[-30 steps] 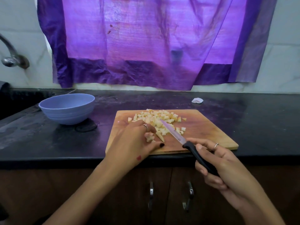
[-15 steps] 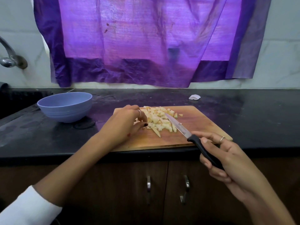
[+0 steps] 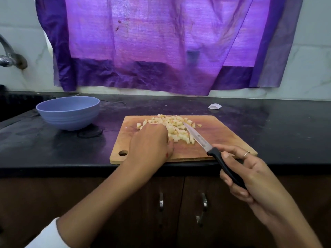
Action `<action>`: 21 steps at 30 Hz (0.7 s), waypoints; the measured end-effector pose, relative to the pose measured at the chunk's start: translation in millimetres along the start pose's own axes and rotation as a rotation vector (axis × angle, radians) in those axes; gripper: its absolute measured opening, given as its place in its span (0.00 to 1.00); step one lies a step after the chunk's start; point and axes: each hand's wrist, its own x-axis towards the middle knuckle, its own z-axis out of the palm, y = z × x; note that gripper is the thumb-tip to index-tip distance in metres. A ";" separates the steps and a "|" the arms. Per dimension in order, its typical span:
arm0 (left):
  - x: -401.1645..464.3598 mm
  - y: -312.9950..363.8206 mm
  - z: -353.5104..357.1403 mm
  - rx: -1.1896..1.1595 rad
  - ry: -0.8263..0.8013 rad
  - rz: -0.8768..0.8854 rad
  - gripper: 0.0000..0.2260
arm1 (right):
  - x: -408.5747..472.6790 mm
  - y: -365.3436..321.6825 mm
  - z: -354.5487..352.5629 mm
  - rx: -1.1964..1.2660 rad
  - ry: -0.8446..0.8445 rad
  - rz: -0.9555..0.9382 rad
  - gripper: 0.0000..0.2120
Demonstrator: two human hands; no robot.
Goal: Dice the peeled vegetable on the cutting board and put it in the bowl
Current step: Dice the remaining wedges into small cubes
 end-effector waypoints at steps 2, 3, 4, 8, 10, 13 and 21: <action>-2.4 -1.8 -3.8 -0.041 -0.023 -0.027 0.10 | 0.3 0.9 -0.2 -0.010 0.012 -0.003 0.12; -3.5 -3.3 -6.3 -0.058 -0.042 -0.043 0.10 | 0.7 0.8 -0.3 -0.020 0.021 -0.008 0.12; -5.2 -5.0 -8.9 -0.068 -0.058 -0.052 0.10 | 0.7 0.4 -0.5 -0.034 0.033 -0.018 0.12; -14.4 -15.6 -18.4 -0.114 -0.080 -0.062 0.10 | 0.1 -1.9 6.3 -0.187 0.052 -0.087 0.10; -18.0 -19.8 -21.9 -0.122 -0.107 -0.062 0.11 | -0.1 -1.6 11.4 -0.335 0.027 -0.170 0.10; -22.8 -22.9 -23.3 -0.197 -0.122 -0.053 0.10 | 2.5 1.2 20.7 -0.608 -0.030 -0.325 0.10; -36.4 -28.2 -10.8 -0.415 -0.009 -0.098 0.07 | 22.8 -5.1 22.2 -0.951 -0.012 -0.479 0.13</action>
